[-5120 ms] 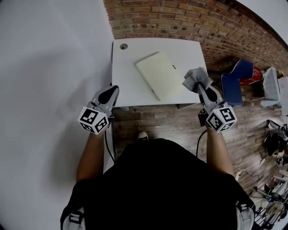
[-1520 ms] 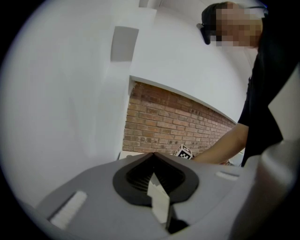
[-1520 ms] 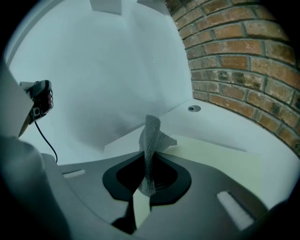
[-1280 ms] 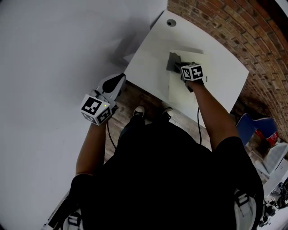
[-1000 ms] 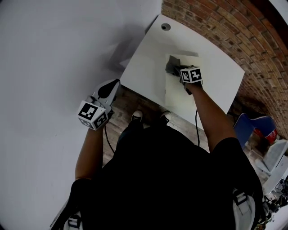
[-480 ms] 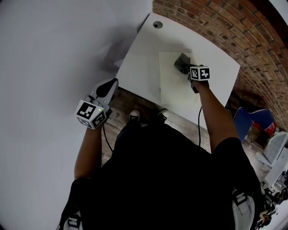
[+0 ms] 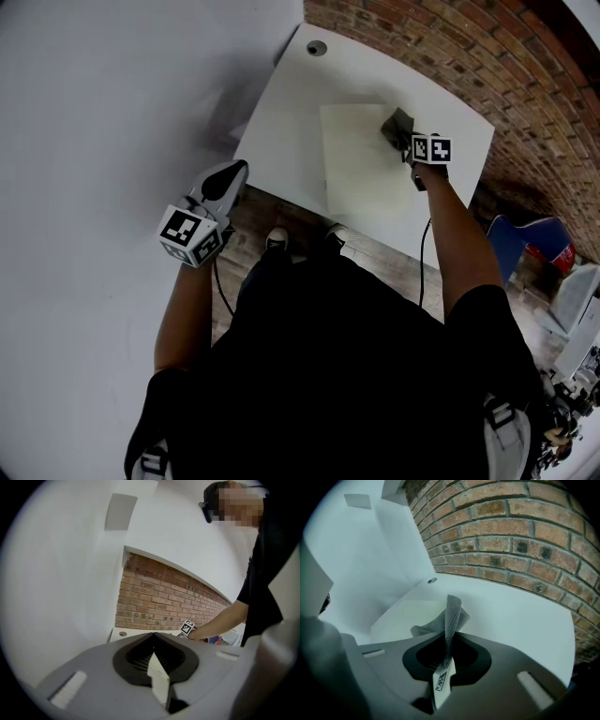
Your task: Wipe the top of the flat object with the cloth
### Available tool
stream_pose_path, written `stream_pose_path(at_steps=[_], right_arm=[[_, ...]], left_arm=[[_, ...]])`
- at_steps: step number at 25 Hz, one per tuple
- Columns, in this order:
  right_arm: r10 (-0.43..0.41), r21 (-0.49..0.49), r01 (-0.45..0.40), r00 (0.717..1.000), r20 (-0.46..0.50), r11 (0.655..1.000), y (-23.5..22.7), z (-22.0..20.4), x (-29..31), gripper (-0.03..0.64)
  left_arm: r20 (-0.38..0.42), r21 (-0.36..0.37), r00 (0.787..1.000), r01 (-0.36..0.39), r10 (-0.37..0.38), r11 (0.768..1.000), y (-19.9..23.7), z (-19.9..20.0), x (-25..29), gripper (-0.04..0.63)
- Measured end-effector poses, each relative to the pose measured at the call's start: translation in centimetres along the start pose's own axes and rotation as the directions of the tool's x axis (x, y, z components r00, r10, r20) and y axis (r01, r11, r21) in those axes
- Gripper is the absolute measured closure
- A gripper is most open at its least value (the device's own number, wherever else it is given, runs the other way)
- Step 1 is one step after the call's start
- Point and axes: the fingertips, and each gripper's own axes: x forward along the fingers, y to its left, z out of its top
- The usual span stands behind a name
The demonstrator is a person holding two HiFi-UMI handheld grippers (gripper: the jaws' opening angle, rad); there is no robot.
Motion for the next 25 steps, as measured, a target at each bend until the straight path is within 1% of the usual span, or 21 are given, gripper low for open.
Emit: stream_pose_path(at_steps=[6,10,13,20,22,25], right_arm=[[-0.028,-0.009,0.027,1.0,-0.012,1.0,-1.1,-0.3,-0.6,0.601],[-0.022,-0.007,0.022,1.0,0.015,1.0,-0.9,0.4,-1.1,0.602],[-0.01,-0.029,0.011,0.999,0.043,1.0,0.4,1.5,-1.8,0.603],[0.095,-0.07,-0.088,0.989,0.115,0.994,5.8,3.5,-3.4,0.601],[0.136,-0.083,-0.126,0.984,0.119,0.989,7.8,3.3,-3.7,0.602],[0.199,-0.119,-0.187,0.975,0.098,0.975,10.9,2.6,-3.6,0.603]], left_arm=[[0.003,-0.001,1.0,0.004,-0.004,1.0,-0.3,0.1,0.2,0.594],[0.004,-0.004,1.0,0.002,-0.002,1.0,-0.4,-0.1,0.0,0.594],[0.006,-0.003,1.0,0.001,-0.001,1.0,-0.3,-0.3,-0.1,0.594],[0.018,0.001,1.0,0.01,-0.01,1.0,-1.0,0.0,0.0,0.594],[0.022,0.001,1.0,0.011,-0.011,1.0,-1.1,0.1,-0.1,0.594],[0.028,0.005,1.0,0.01,-0.01,1.0,-1.2,0.5,-0.3,0.594]])
